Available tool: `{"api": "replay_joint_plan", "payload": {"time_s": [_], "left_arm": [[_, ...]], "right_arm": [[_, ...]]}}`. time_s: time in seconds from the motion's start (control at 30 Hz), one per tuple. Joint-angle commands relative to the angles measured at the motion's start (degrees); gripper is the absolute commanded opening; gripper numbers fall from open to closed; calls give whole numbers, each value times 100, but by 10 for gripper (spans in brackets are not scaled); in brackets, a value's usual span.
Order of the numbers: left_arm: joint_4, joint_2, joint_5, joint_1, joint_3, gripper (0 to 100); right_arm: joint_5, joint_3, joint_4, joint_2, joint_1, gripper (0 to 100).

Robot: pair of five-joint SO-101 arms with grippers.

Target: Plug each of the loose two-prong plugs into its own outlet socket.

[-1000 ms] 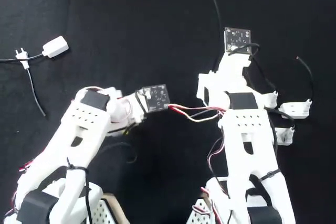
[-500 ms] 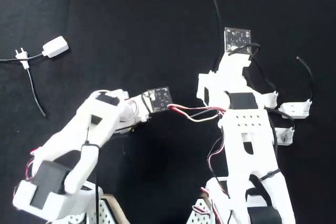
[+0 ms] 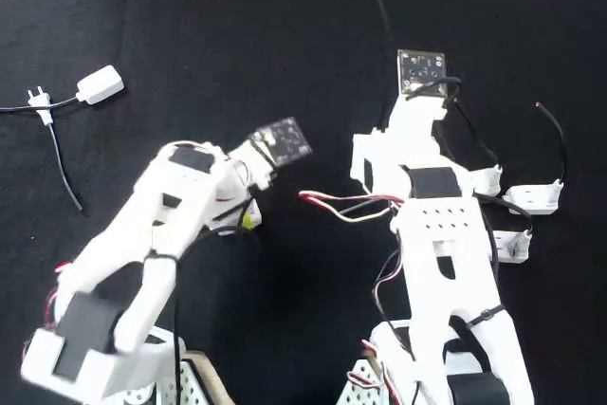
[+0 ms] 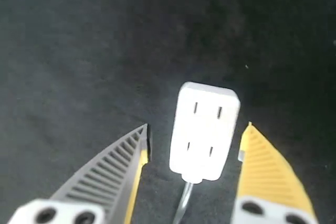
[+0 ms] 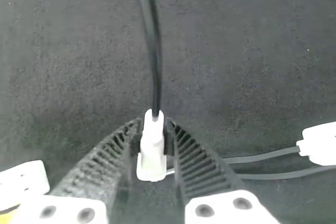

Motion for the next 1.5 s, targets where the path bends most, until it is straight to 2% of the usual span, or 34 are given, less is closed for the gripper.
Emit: {"api": "replay_joint_plan", "payload": {"time_s": [0.0, 0.17, 0.37, 0.5, 0.6, 0.7, 0.83, 0.9, 1.1, 1.33, 1.47], "left_arm": [[158, -1046, 176, -110, 40, 279], [273, -3200, 501, -136, 1024, 279], [800, -6207, 721, -971, 2255, 279], [1459, -8070, 730, -1631, 3073, 279], [2066, -9284, 730, -1771, 3758, 279], [1916, -9125, 809, -1763, 4198, 276], [870, -9064, 1688, -1763, 4760, 276], [677, -9152, 2022, -1780, 4787, 276], [677, -9248, 2585, -1736, 4760, 277], [1407, -9257, 3086, -1341, 4233, 274], [1618, -9248, 2980, -1112, 4154, 274]], "right_arm": [[-18, -233, 44, -4, -123, 11], [-18, -268, 53, -4, -352, 11], [-18, -268, 53, -4, -738, 11], [-18, -268, 53, -13, -1081, 11], [-18, -277, 53, -13, -1415, 11], [-62, -277, 9, -215, -1749, 11], [-132, -224, 9, -989, -1987, 11], [-448, -136, -62, -1499, -2110, 11], [-466, 857, -756, -2914, -3481, 11], [-501, 2738, -3147, -3767, -3692, 11], [-492, 3477, -4211, -4057, -3798, 11]]}}
